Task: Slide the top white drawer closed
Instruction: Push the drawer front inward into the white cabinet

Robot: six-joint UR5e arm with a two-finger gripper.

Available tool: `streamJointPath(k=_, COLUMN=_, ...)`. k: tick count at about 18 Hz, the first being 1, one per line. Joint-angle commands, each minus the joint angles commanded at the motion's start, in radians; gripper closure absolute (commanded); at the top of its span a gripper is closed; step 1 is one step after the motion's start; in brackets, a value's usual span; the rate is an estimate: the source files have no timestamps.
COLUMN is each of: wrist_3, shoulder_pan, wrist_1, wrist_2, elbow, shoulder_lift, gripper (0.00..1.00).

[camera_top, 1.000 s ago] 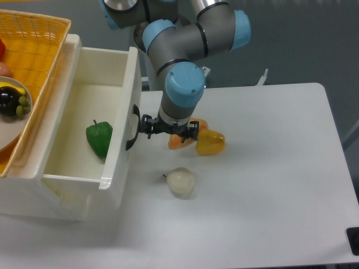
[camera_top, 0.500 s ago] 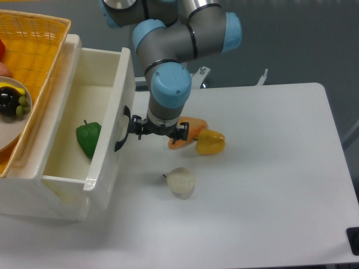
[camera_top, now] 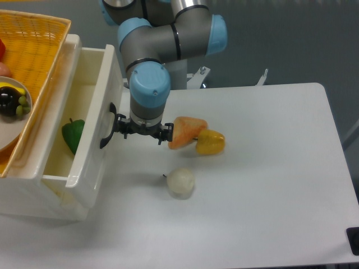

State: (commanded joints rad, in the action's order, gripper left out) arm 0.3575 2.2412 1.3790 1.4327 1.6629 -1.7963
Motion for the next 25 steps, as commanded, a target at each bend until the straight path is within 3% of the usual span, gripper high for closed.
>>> streamJointPath(k=9, wrist_3=-0.020, shoulder_pan=-0.052, wrist_1=-0.003, wrist_2=0.003, elbow=-0.012, shoulder_lift=-0.002, gripper=0.00)
streamJointPath(k=25, wrist_3=-0.026, shoulder_pan=-0.081, wrist_1=0.000, wrist_2=0.005, elbow=-0.018, shoulder_lift=0.005, gripper=0.00)
